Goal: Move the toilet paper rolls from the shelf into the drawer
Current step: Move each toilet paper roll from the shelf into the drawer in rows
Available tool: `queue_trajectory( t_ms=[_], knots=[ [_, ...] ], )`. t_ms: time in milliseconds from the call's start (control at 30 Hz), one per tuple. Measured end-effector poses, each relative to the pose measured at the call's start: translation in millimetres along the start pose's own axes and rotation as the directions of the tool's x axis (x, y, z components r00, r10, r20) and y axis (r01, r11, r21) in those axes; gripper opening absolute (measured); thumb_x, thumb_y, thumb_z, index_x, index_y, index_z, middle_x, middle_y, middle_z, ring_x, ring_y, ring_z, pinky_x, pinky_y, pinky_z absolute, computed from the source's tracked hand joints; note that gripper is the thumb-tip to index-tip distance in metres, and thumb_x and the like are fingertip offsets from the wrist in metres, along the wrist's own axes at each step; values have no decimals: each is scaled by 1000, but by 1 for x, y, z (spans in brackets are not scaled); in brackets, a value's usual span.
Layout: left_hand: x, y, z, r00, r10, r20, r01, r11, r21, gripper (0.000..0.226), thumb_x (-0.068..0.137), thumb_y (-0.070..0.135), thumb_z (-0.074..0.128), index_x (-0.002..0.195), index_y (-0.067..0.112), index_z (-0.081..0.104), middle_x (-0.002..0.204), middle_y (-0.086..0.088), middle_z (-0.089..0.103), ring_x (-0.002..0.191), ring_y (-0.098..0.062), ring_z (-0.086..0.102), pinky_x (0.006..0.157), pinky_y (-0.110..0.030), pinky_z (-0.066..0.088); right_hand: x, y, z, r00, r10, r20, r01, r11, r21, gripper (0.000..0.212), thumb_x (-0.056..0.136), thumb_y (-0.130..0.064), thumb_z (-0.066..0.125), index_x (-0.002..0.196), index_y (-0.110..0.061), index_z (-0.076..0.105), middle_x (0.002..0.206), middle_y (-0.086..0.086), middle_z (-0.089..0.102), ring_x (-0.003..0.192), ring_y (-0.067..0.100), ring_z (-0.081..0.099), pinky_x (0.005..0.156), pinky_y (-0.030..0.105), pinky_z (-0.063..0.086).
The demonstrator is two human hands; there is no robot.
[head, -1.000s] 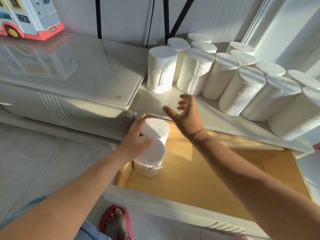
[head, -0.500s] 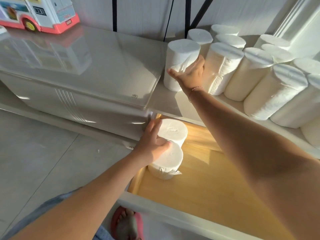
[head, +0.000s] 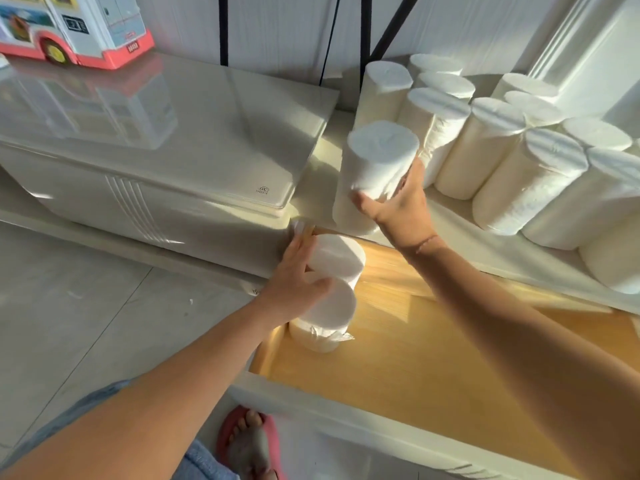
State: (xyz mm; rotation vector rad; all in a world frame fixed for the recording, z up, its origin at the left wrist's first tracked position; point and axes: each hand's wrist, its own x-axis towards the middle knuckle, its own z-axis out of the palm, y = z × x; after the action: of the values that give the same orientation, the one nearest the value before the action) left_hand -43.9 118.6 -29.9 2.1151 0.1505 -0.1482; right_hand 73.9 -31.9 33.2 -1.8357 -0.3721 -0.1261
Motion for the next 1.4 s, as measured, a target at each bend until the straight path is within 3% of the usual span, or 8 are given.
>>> queue_trajectory(
  t_ms=[200, 367, 567, 700, 767, 867, 1067, 1400],
  knots=[
    [-3, 1, 3, 996, -87, -37, 88, 995, 42, 82, 84, 44, 56, 148, 40, 5, 155, 22, -5, 129, -11, 29, 96, -29, 30, -90, -1, -70, 967, 63, 247, -51, 997, -53, 99, 56, -41, 83, 137, -12, 34, 130, 5, 53, 122, 17, 54, 98, 32, 48],
    [-3, -1, 4, 995, -95, -14, 95, 995, 5, 78, 86, 42, 58, 147, 41, 9, 155, 24, -7, 138, -8, 17, 99, -28, 24, -130, 46, -72, 906, 290, 308, -261, 956, -133, 94, 54, -26, 85, 134, -22, 35, 127, -3, 53, 121, 12, 53, 103, 37, 48],
    [-1, 0, 6, 996, -90, -20, 90, 995, 42, 76, 86, 39, 55, 147, 41, 10, 156, 19, -7, 144, -12, 4, 111, -39, 17, -138, 91, -71, 876, 398, 273, -314, 899, -306, 107, 50, -45, 84, 137, -29, 24, 129, -4, 47, 121, 15, 49, 99, 33, 48],
    [-1, -2, 5, 997, -73, -18, 73, 996, 43, 76, 86, 41, 55, 147, 41, 9, 156, 19, -7, 144, -11, 3, 112, -39, 15, -141, 96, -91, 780, 428, 457, -351, 903, -247, 109, 61, -29, 89, 141, -35, 15, 132, -10, 45, 129, 17, 45, 102, 24, 44],
    [0, -3, 6, 997, -72, -14, 72, 997, 34, 76, 87, 40, 56, 146, 43, 9, 156, 20, -7, 144, -11, 3, 111, -39, 16, -134, 88, -107, 695, 464, 549, -427, 881, -205, 118, 55, -50, 87, 148, -31, 16, 137, -7, 47, 131, 17, 46, 108, 37, 43],
    [0, -2, 6, 996, -83, -18, 84, 995, 49, 75, 87, 41, 55, 146, 43, 9, 156, 21, -7, 144, -13, 5, 110, -38, 18, -111, 67, -120, 620, 539, 570, -473, 836, -277, 112, 55, -83, 63, 148, -33, 26, 144, -5, 45, 128, 13, 47, 92, 22, 47],
    [-3, 1, 4, 995, -98, 20, 97, 994, 52, 77, 86, 41, 53, 146, 42, 5, 155, 22, -12, 144, -13, 1, 113, -43, 16, -97, 58, -106, 515, 634, 576, -504, 768, -394, 31, 94, -41, 53, 125, -38, 50, 128, -8, 58, 122, 16, 54, 94, 41, 54],
    [-3, 3, 0, 991, -117, 68, 110, 990, 92, 88, 84, 43, 62, 146, 42, 0, 155, 18, -16, 144, -16, 2, 112, -42, 17, -154, 38, -74, 249, 732, 634, -694, 591, -410, 49, 84, -36, 69, 120, -15, 45, 115, 15, 62, 82, 27, 70, 84, 39, 59]
  ],
)
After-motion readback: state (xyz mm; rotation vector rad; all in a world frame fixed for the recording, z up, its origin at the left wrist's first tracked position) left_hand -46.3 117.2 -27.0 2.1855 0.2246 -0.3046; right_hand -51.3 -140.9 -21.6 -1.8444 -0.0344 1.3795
